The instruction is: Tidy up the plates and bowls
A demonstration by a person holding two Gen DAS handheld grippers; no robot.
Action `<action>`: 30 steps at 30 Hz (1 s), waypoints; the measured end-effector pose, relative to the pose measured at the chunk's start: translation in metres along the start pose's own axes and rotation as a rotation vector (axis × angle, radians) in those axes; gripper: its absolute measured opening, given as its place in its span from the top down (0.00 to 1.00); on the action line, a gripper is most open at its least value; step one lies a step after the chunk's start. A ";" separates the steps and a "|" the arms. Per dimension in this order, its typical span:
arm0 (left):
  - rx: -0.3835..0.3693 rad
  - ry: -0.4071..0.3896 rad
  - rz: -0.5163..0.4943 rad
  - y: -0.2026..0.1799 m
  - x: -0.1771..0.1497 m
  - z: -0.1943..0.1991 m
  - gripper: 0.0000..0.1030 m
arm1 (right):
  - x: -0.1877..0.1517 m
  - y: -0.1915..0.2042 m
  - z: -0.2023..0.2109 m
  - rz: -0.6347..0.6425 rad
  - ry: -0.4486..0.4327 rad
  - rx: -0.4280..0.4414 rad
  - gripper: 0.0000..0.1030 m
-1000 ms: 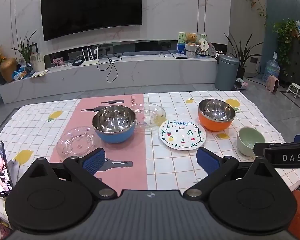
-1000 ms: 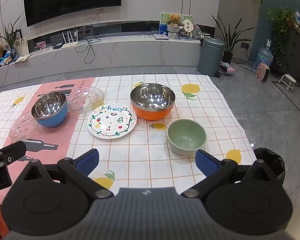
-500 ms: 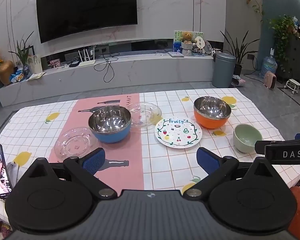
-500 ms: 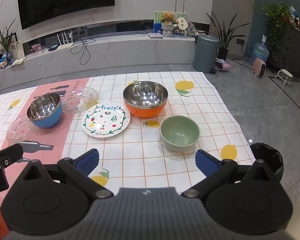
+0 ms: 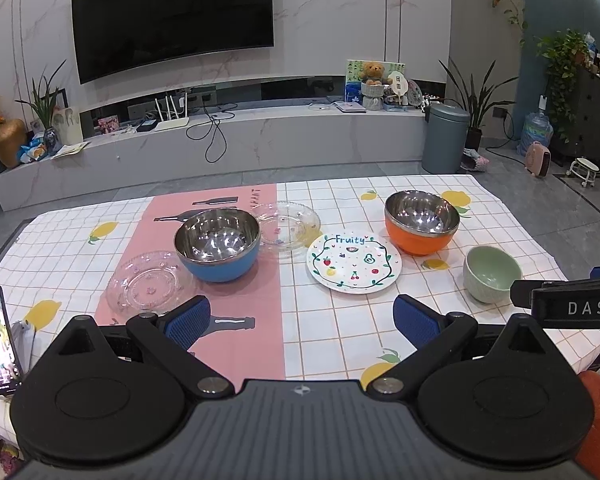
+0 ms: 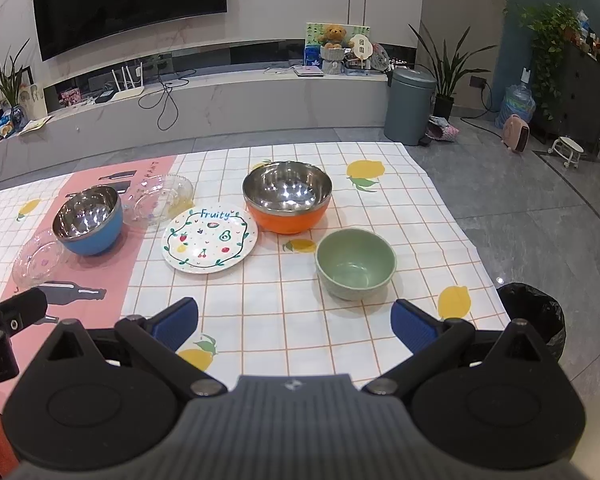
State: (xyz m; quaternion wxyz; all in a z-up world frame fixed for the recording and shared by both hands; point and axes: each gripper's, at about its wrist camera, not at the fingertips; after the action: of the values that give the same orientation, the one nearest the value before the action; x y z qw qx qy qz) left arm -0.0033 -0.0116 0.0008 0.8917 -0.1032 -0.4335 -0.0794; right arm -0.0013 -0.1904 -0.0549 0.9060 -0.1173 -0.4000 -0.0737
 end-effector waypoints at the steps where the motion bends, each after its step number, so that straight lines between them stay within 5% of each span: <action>1: -0.001 0.001 0.000 0.000 0.000 0.000 0.00 | 0.000 0.000 0.000 0.002 -0.001 -0.001 0.02; 30: -0.014 0.008 0.012 0.004 -0.005 -0.002 0.00 | -0.001 0.006 0.003 0.022 -0.004 -0.015 0.02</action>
State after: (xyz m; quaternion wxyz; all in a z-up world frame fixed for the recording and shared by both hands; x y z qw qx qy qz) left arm -0.0036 -0.0084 -0.0045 0.8930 -0.1118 -0.4289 -0.0775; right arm -0.0025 -0.1836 -0.0544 0.9051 -0.1286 -0.3997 -0.0668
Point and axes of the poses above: each gripper's, at about its wrist camera, not at the fingertips, and z roughly against the way its jaws point, y to its left, x to its top, and after that the axes turned 14 degrees about -x, right-handed
